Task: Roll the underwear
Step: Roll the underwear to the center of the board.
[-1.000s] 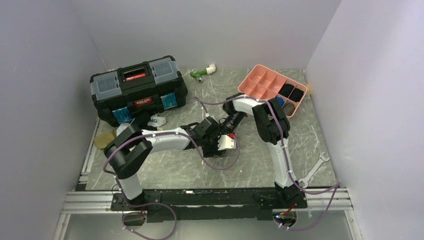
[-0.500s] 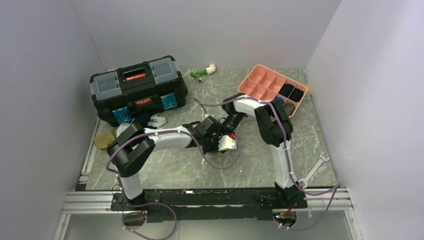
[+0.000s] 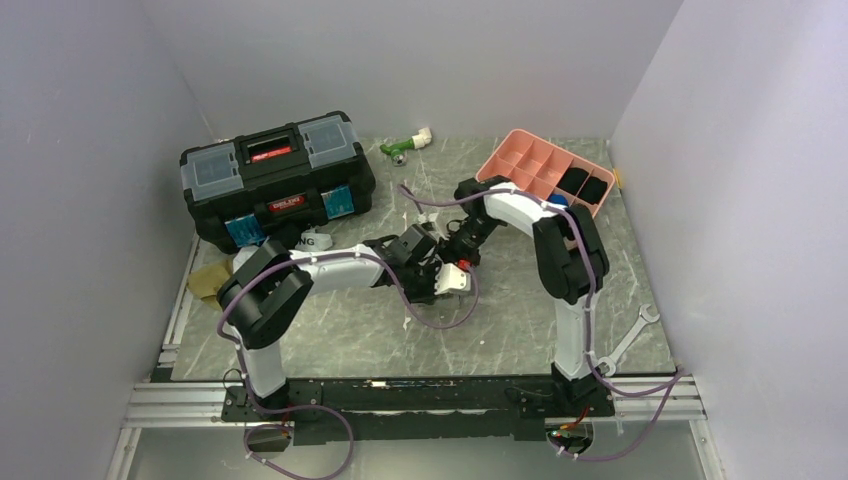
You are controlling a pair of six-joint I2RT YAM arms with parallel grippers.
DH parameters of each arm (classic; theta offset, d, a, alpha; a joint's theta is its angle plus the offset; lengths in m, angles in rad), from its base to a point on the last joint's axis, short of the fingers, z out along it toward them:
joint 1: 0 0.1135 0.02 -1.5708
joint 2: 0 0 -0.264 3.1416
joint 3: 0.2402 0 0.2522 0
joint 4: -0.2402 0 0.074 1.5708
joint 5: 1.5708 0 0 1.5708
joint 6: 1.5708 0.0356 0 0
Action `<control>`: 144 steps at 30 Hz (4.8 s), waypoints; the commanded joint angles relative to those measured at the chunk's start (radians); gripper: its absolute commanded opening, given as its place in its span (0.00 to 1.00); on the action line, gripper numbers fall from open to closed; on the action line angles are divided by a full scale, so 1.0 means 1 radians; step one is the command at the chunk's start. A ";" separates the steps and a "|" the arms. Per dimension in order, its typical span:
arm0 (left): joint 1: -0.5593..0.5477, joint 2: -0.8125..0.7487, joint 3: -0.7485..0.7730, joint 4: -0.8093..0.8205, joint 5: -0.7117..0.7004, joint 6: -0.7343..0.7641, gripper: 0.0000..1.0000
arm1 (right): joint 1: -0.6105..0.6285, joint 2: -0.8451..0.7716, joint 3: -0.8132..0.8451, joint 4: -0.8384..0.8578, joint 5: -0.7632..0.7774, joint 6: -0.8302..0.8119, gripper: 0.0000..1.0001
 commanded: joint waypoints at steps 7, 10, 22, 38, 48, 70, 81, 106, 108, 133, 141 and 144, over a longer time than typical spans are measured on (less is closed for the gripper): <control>0.060 0.084 0.047 -0.127 0.099 0.006 0.00 | -0.115 -0.284 -0.155 0.121 0.110 0.075 0.46; 0.079 0.118 0.093 -0.174 0.135 0.006 0.00 | -0.155 -0.347 -0.205 0.154 0.124 0.104 0.46; 0.214 0.378 0.436 -0.519 0.405 0.022 0.00 | -0.191 -0.622 -0.412 0.359 0.115 0.150 0.48; 0.290 0.675 0.811 -0.887 0.573 0.047 0.00 | 0.110 -0.634 -0.469 0.487 0.305 0.115 0.52; 0.289 0.703 0.839 -0.929 0.585 0.060 0.00 | 0.206 -0.492 -0.385 0.511 0.404 0.070 0.53; 0.290 0.715 0.846 -0.956 0.599 0.075 0.00 | 0.275 -0.317 -0.408 0.576 0.478 0.052 0.34; 0.294 0.644 0.734 -0.849 0.587 -0.025 0.30 | 0.274 -0.256 -0.426 0.501 0.414 0.073 0.00; 0.421 0.474 0.585 -0.838 0.614 -0.014 0.61 | 0.221 -0.266 -0.435 0.453 0.349 0.079 0.00; 0.436 0.447 0.558 -0.826 0.617 -0.014 0.61 | 0.212 -0.265 -0.426 0.444 0.335 0.077 0.00; 0.478 -0.182 0.045 -0.306 0.402 -0.088 0.63 | 0.010 0.125 0.037 -0.023 -0.052 -0.101 0.00; 0.248 -0.309 -0.087 -0.045 0.094 -0.082 0.71 | 0.001 0.286 0.194 -0.157 -0.103 -0.138 0.00; 0.167 -0.287 -0.074 -0.008 0.031 -0.067 0.75 | 0.001 0.314 0.210 -0.166 -0.103 -0.138 0.00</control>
